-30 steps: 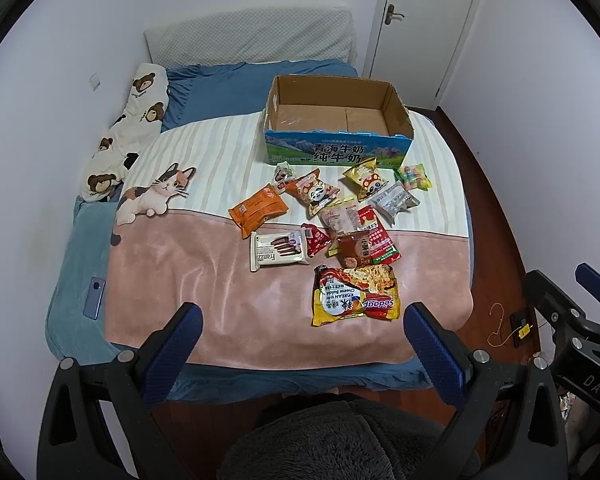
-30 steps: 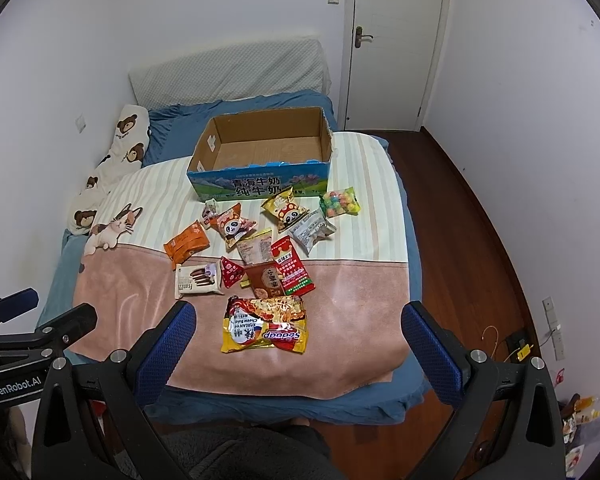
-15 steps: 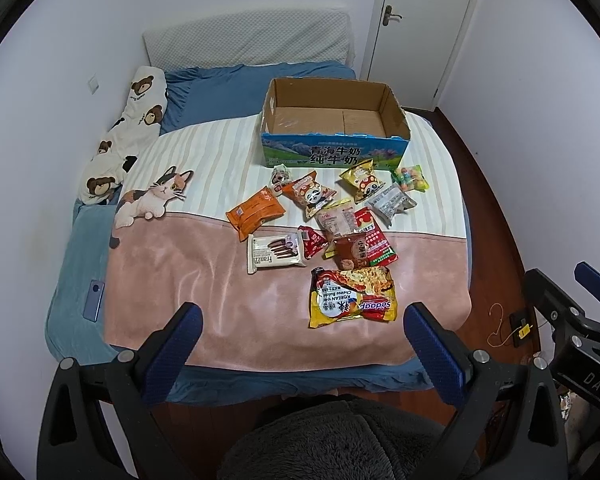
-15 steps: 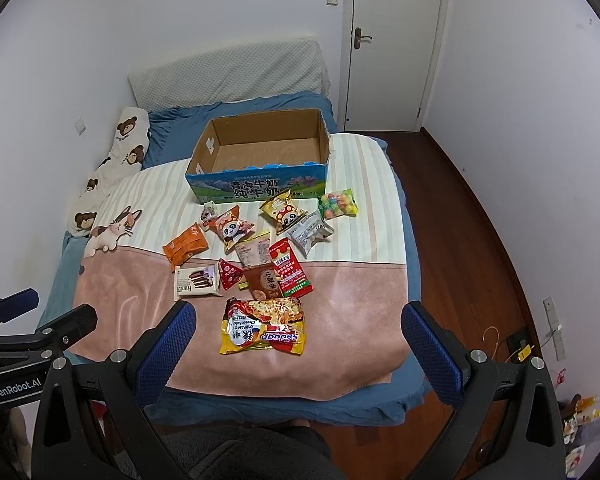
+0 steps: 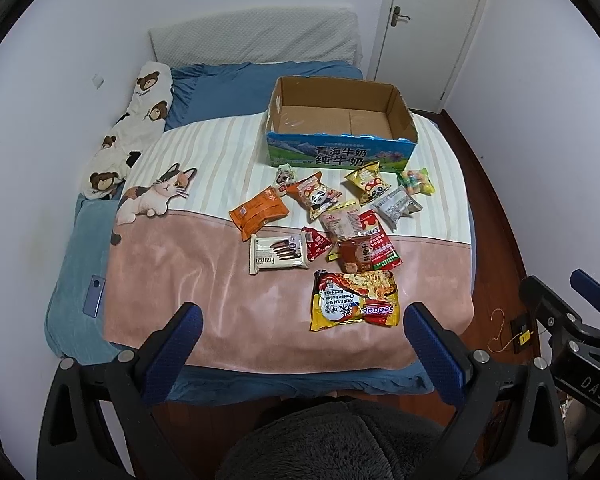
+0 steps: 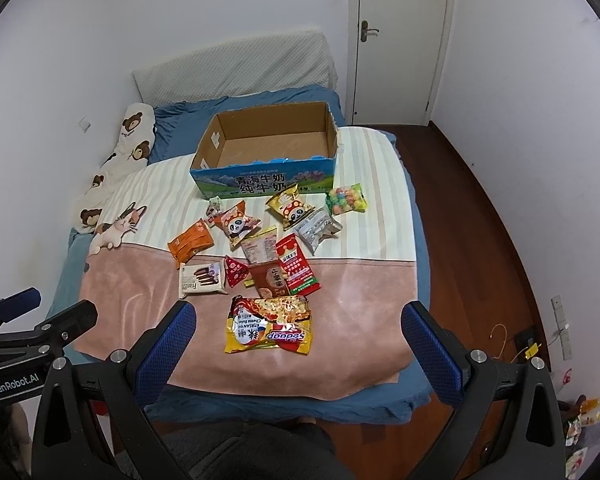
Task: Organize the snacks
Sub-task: 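Grasp the white Franzzi cookie pack with the left tool while the right tool grasps the yellow Buldak noodle pack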
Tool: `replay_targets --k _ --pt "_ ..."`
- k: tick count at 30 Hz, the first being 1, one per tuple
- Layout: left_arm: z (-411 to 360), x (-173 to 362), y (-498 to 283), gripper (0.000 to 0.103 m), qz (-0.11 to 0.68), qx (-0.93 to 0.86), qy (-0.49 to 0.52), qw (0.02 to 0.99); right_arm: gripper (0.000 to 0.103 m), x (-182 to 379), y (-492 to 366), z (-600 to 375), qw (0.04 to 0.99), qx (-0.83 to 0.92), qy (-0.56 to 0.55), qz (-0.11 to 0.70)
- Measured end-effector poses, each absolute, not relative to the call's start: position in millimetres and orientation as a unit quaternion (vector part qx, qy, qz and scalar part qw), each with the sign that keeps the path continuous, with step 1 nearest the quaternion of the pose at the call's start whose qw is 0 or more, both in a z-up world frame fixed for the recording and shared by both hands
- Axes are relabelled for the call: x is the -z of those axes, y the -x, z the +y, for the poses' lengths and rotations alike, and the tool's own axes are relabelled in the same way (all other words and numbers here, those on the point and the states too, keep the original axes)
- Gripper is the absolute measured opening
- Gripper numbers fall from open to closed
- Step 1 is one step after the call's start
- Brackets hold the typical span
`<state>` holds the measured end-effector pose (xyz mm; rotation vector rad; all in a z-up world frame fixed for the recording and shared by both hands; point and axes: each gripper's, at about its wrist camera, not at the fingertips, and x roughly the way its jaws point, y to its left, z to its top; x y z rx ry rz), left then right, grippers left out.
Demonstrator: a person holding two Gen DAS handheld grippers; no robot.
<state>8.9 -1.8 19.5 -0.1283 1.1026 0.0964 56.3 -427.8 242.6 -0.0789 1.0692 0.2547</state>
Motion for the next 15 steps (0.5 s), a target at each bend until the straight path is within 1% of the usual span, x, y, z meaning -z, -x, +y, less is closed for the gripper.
replay_targets --k 3,7,10,12,15 --pt "5.5 -1.5 -17.1 0.103 0.517 -0.073 0.052 0.851 0.103 -224.4 -66.1 -423.8 0.842 -0.132 0.041 0.521" --pt "16.8 48.4 -27.8 0.103 0.528 -0.119 0.024 0.840 0.103 -169.8 -87.1 -399.4 0.808 -0.180 0.096 0.553" --pt "26.9 101.1 -35.7 0.103 0.559 -0.145 0.007 0.816 0.103 -115.0 -100.8 -373.4 0.773 -0.218 0.174 0.569" --pt "32.0 130.2 -38.5 0.103 0.578 -0.155 0.003 0.802 0.103 -67.3 -108.6 -350.3 0.738 -0.250 0.241 0.579" --pt "37.4 175.3 -40.5 0.103 0.609 -0.167 0.000 0.775 0.103 -8.3 -115.6 -326.7 0.685 -0.291 0.312 0.590"
